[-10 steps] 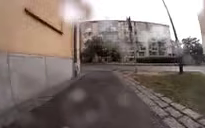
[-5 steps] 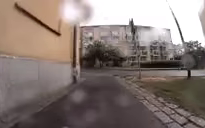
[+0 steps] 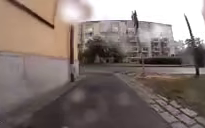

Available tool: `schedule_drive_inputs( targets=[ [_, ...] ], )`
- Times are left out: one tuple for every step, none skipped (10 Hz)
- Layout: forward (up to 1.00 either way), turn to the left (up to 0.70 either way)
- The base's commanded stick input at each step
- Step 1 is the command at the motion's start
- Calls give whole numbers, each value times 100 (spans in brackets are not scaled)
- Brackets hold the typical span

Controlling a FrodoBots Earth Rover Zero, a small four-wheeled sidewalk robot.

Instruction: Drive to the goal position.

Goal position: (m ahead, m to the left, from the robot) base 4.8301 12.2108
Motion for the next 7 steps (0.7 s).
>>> schedule_drive_inputs(
  targets=[
    [85, 0],
    [85, 0],
    [85, 0],
    [85, 0],
    [85, 0],
    [85, 0],
    [85, 0]
  ],
)
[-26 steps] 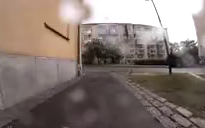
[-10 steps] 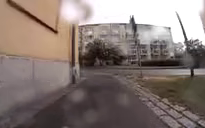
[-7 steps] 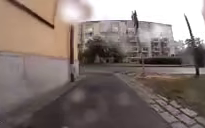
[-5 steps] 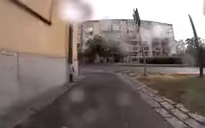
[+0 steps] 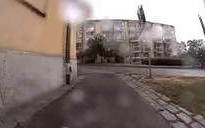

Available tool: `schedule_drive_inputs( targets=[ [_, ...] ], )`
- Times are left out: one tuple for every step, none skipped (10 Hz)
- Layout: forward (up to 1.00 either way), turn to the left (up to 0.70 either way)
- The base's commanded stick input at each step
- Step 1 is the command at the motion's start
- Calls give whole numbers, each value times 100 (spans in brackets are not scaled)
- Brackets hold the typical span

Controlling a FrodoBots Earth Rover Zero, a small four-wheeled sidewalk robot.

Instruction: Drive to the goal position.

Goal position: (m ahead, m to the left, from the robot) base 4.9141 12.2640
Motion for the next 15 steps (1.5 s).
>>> schedule_drive_inputs(
  targets=[
    [85, 0],
    [85, 0],
    [85, 0],
    [85, 0],
    [85, 0],
    [85, 0],
    [85, 0],
    [85, 0],
    [85, 0],
    [85, 0],
    [85, 0],
    [85, 0],
    [85, 0],
    [85, 0],
    [85, 0]
  ],
)
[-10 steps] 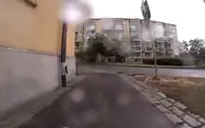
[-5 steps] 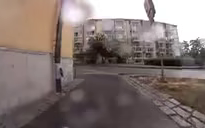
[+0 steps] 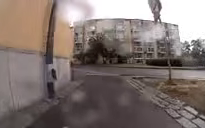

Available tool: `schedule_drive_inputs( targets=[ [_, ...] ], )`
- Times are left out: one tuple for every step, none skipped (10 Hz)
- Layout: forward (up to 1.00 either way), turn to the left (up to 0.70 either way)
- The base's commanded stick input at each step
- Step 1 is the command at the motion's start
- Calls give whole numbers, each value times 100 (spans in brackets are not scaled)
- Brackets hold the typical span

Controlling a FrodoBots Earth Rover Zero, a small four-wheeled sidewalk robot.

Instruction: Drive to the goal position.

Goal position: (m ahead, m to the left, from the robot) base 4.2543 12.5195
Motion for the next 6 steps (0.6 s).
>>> schedule_drive_inputs(
  targets=[
    [85, 0],
    [85, 0],
    [85, 0],
    [85, 0],
    [85, 0],
    [85, 0]
  ],
)
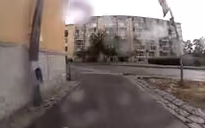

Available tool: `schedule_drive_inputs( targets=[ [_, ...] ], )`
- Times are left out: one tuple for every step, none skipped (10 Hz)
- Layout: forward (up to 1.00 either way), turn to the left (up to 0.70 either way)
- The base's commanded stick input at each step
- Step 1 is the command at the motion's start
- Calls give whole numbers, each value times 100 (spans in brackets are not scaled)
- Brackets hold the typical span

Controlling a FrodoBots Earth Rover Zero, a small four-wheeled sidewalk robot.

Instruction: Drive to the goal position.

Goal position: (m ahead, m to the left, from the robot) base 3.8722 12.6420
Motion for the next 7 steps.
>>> schedule_drive_inputs(
  targets=[
    [85, 0],
    [85, 0],
    [85, 0],
    [85, 0],
    [85, 0],
    [85, 0],
    [85, 0]
  ],
)
